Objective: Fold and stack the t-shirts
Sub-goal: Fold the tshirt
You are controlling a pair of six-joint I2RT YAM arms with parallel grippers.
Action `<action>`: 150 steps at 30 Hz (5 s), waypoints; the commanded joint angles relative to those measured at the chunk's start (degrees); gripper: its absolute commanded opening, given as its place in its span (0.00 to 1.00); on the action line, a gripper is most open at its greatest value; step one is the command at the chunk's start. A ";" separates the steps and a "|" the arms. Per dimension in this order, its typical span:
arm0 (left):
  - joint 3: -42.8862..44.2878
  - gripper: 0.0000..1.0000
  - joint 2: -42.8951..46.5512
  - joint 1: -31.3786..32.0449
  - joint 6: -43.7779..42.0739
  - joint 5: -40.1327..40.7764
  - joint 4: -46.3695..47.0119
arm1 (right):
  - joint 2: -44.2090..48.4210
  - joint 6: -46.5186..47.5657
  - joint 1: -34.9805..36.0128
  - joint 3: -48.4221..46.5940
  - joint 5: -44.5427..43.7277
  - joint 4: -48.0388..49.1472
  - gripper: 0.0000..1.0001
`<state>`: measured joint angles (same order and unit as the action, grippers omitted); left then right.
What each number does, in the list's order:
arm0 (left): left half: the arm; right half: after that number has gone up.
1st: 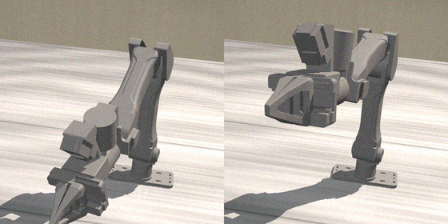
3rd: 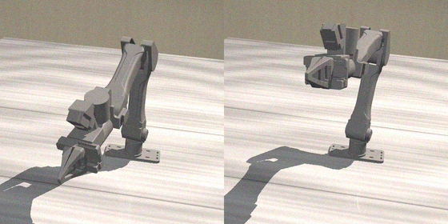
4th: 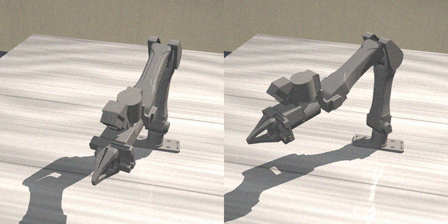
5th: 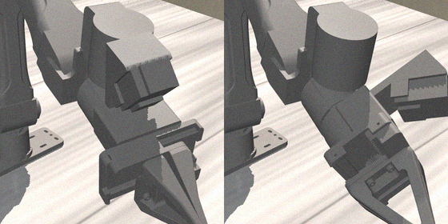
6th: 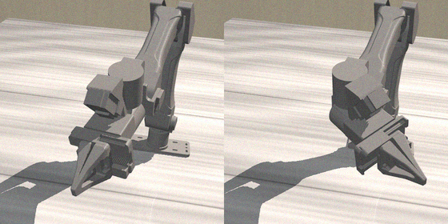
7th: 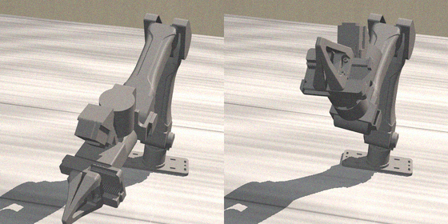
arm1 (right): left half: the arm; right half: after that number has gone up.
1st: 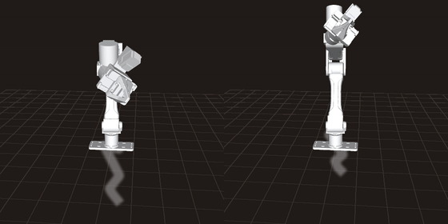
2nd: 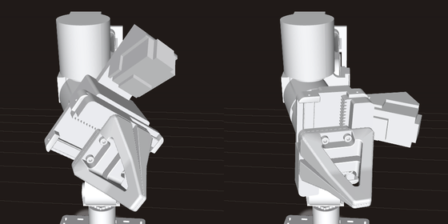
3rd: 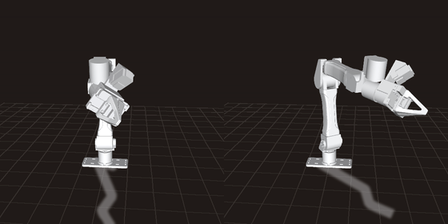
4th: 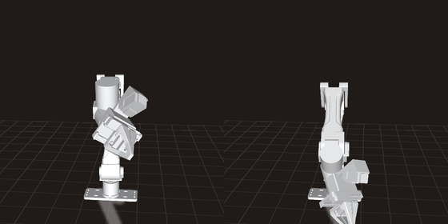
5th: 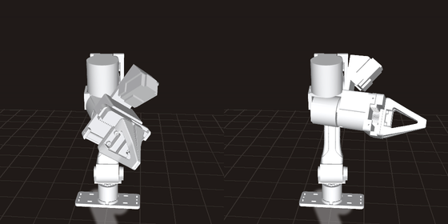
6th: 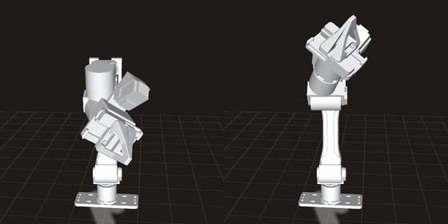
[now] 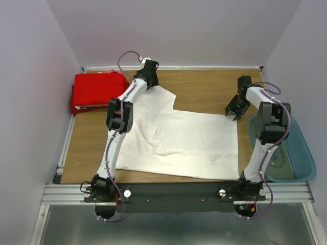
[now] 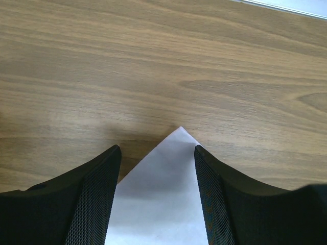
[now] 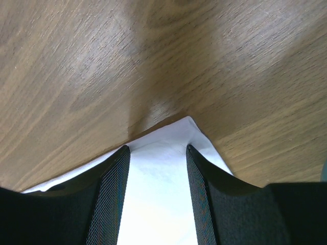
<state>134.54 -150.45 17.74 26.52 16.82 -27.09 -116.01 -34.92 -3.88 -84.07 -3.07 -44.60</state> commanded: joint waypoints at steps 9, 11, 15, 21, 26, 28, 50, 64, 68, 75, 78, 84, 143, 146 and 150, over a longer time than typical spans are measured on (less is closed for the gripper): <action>2.22 0.55 -2.92 -0.07 -2.00 -0.72 2.22 | -2.73 0.81 -0.87 -1.27 0.61 0.83 0.55; 2.22 0.48 -3.18 0.02 -2.35 -2.31 3.01 | -2.91 0.82 -1.04 -1.27 0.44 0.83 0.55; 1.78 0.40 -3.27 0.46 -3.32 -3.54 3.18 | -2.38 0.81 -1.83 -0.48 0.08 0.74 0.55; 1.08 0.26 -3.01 0.54 -4.72 -6.18 4.41 | -1.94 0.46 -2.62 0.58 0.70 0.83 0.55; 0.20 0.13 -2.57 0.54 -5.43 -8.73 5.56 | -1.68 0.02 -3.15 0.75 0.61 0.83 0.55; 0.02 0.04 -2.48 0.46 -5.34 -9.70 5.82 | -1.42 -0.15 -3.59 0.84 0.61 0.83 0.55; -2.79 0.00 4.46 -3.23 -1.48 -14.00 11.09 | -0.62 0.20 -5.09 -2.32 -3.70 0.74 0.54; -3.50 0.00 5.70 -4.11 -2.97 -24.37 15.49 | -4.40 1.08 -5.00 -3.55 -1.24 1.80 0.21; -2.27 0.00 5.08 -4.73 -3.67 -27.97 17.77 | -4.93 1.87 -4.91 -5.40 0.34 1.80 0.13; 1.51 0.00 4.73 -6.84 -3.94 -34.04 22.96 | -6.42 2.48 -4.21 -11.45 1.57 1.71 0.00; 2.31 0.00 4.82 -8.07 -3.50 -36.23 25.42 | -7.13 2.57 -4.12 -14.01 2.10 1.53 0.00; 0.56 0.00 7.79 -9.48 -5.16 -43.17 26.56 | -5.73 2.83 -3.94 -17.00 4.29 1.09 0.01; -81.27 0.00 87.43 -9.30 -10.62 -31.41 -1.63 | 25.39 6.79 -0.87 21.93 -4.22 -7.17 0.05; -82.59 0.08 89.19 -9.30 -9.21 -31.76 -5.16 | 25.74 6.62 -0.87 22.28 -4.92 -8.13 0.14; -84.26 0.32 96.37 -9.30 -5.62 -32.20 -7.54 | 27.50 6.79 -0.43 22.37 -5.46 -8.93 0.36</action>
<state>51.18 -60.36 8.38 17.34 -14.83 -30.57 -91.31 -27.81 -4.82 -62.33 -5.69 -51.13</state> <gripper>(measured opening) 0.250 0.320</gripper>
